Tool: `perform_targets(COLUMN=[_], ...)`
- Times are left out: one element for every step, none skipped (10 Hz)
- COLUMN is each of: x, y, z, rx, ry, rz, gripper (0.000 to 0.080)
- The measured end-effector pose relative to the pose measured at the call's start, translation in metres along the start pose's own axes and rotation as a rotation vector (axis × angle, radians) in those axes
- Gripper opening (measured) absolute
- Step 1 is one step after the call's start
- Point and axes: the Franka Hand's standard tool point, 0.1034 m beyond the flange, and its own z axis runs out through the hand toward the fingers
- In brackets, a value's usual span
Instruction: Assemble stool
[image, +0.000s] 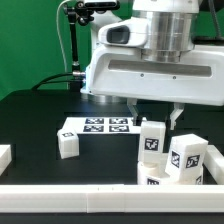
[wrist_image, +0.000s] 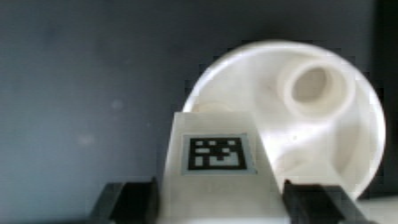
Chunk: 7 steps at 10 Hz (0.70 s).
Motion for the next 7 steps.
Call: perform_targets(x=[0.002, 0.002, 0.002, 0.001, 0.000, -0.001, -0.002], y=[0.001, 0.000, -0.002, -0.005, -0.008, -0.010, -0.013], z=[0.001, 0.001, 0.001, 0.001, 0.001, 0.001, 0.001], rx=[0.022, 0.028, 0.033, 0.035, 0.036, 0.037, 0.037], ry=[0.006, 0.010, 0.012, 0.013, 0.010, 0.008, 0.007], rz=[0.112, 0.180, 0.314, 0.418, 0.517, 0.624, 0.707], gripper=[0.0334, 0.0334, 0.0334, 0.0334, 0.0334, 0.0334, 0.0334])
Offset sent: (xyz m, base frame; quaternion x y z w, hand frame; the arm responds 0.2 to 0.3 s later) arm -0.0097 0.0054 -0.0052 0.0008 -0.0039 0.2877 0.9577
